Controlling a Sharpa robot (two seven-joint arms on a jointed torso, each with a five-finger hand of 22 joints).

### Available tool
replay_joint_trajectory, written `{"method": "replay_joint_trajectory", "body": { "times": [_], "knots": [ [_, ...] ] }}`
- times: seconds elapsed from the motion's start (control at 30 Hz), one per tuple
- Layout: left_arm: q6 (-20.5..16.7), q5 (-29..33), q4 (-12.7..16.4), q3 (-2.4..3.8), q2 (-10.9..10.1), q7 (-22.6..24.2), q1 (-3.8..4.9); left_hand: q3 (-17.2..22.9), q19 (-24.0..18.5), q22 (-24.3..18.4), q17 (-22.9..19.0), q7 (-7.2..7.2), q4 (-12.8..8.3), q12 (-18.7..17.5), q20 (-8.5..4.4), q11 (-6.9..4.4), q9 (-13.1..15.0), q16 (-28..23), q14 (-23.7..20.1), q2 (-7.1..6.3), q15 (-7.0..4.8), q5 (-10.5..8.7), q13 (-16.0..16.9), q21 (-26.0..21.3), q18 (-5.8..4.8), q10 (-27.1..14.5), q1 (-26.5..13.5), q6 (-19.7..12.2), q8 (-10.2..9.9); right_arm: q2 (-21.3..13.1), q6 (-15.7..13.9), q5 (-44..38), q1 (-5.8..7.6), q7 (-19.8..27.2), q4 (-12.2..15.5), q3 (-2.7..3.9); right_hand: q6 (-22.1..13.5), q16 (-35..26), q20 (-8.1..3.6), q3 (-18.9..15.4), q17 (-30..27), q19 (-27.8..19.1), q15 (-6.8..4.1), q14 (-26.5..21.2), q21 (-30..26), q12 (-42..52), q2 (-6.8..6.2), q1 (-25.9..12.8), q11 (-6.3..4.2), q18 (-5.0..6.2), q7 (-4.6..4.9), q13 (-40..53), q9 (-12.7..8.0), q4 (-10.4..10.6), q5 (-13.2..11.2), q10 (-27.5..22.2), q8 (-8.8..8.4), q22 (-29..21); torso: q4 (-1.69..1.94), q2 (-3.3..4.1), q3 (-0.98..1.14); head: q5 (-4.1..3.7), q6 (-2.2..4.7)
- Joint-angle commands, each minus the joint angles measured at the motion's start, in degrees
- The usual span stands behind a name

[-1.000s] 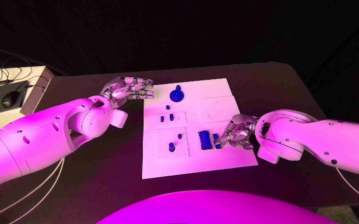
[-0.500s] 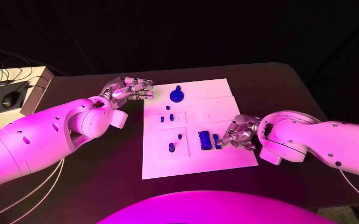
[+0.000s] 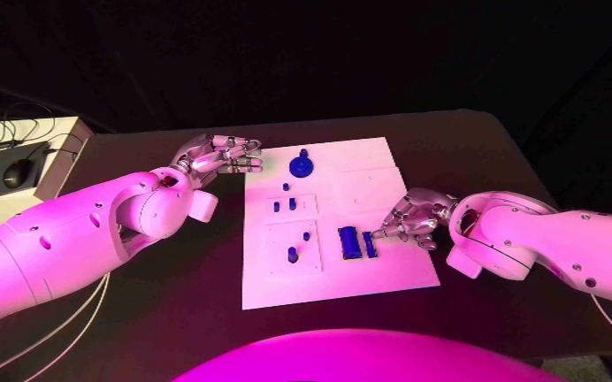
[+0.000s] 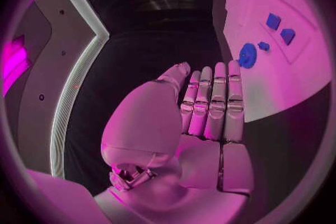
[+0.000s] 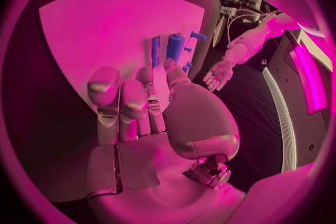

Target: Assemble the parts on the task board

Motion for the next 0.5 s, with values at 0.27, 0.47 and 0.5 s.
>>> {"method": "replay_joint_trajectory", "body": {
  "times": [0.27, 0.47, 0.5],
  "knots": [
    [0.50, 3.83, -1.15, 0.03, 0.55, 4.90, -0.05, -5.19, -0.59, -0.57, -0.26, -2.03, 0.12, -0.10, 0.54, -0.68, 0.07, -0.15, -0.95, -1.27, 0.11, -0.45, -0.05, -0.32, -0.71, 0.91, -1.17, 0.85, 0.01, 1.11, -12.78, 23.75, 0.67, 33.43, -6.35, 0.32, -4.66, -18.46, 2.00, -0.58, -13.34, -4.30, 1.50, -2.73, -32.33, -5.67, 0.87, 2.14, 2.00, 2.27, 2.03, -7.67, -4.95, -0.93, 0.66, -2.57, -0.48, -7.15, -0.02, -0.35, -0.22, 0.49, 2.80],
    [-2.52, 6.23, -3.04, 0.06, 1.42, 8.26, -0.03, -9.86, -6.21, -2.80, -2.07, -3.21, -0.34, -0.15, 2.35, 0.04, -0.06, -0.10, -6.16, -0.33, 1.80, -6.72, -0.07, -0.86, -1.88, -0.22, -0.81, -0.97, -0.11, 5.51, -12.75, 30.95, 0.89, 41.82, -15.38, 1.24, -8.12, -31.95, 4.36, 0.32, -20.85, -9.53, 4.10, -8.09, -40.34, -15.22, 2.76, 5.11, 4.30, 0.97, 4.03, -20.80, -11.39, -2.10, -2.46, -6.82, -0.36, -17.59, -0.05, -1.19, -0.66, 1.02, 5.33],
    [-3.05, 6.46, -3.34, 0.07, 1.59, 8.69, -0.02, -10.82, -7.74, -3.30, -2.47, -3.38, -0.49, -0.15, 2.73, 0.24, -0.05, -0.17, -7.41, -0.10, 2.16, -7.83, -0.07, -0.79, -2.04, -0.75, -0.84, -1.46, -0.12, 6.33, -12.74, 31.73, 0.90, 42.65, -16.90, 1.41, -8.47, -33.86, 4.78, 0.47, -21.83, -11.01, 4.60, -8.97, -40.36, -17.14, 3.14, 5.36, 4.75, 0.75, 4.20, -23.42, -12.33, -2.10, -3.65, -7.34, -0.50, -19.28, -0.11, -1.34, -0.70, 1.15, 5.78]
  ]
}}
